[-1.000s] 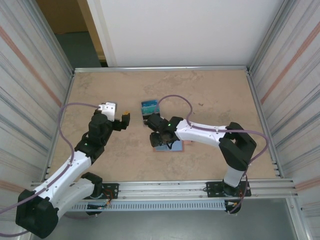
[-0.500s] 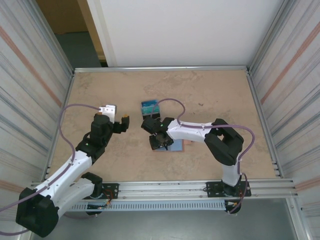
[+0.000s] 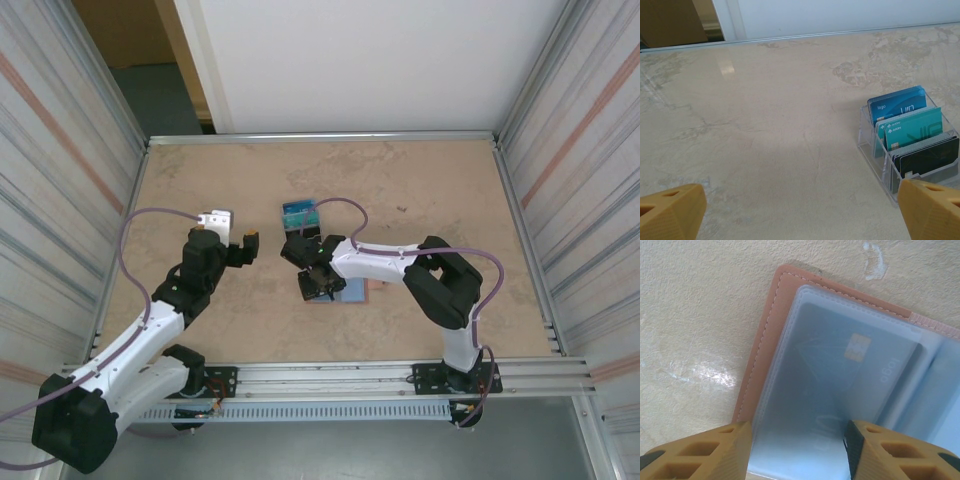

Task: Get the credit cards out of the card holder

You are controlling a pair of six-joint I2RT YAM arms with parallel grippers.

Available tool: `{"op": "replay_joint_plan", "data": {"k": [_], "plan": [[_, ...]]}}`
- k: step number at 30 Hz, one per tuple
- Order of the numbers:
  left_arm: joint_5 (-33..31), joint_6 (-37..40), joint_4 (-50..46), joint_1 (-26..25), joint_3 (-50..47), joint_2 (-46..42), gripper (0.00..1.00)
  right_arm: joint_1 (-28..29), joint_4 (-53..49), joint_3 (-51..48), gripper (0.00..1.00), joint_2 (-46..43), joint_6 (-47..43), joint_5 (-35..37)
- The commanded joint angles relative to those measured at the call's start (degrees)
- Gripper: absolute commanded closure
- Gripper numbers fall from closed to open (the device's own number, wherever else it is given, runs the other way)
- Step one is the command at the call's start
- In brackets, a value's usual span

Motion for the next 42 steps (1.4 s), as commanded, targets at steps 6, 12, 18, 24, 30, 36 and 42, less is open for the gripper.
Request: {"op": "replay_joint_plan", "data": {"k": [6,12,18,24,30,36,42], "plan": [[0.14,-0.81,-0.28,0.14,-0.36,-0.01,0.01,-0.09,-3.71,0.21,0.54,2.45,-0.05,3.20],[0.74,-0.59,-0.54,0.14,-0.09,-0.22,0.01,-1.01,-1.84,-1.34,0.59,1.23,-0.48,1.55],[1.24,0.06,-0.54,0.11,0.01,-0.91,0.01,-4.06,5.74,-7.46,0.62,-5.04,-1.28,-6.09],[1.74,0.12,-0.67,0.15,0.01,-1.64,0.01,-5.64,6.35,-9.61,0.66,-8.53,-1.62,-6.51],[2.88,0.32,-1.06,0.07,0.40,-2.78,0.01,-5.24,4.42,-8.95,0.72,-8.72,-2.13,-4.80],[2.69,0.30,-0.85,-0.62,0.19,-4.98,0.01,-2.79,4.50,-7.93,0.80,-8.29,-3.24,-5.82],[2.34,-0.28,-0.94,-1.61,-0.17,-6.71,0.01,0.60,5.74,-6.22,0.87,-7.66,-4.78,-9.11]]}}
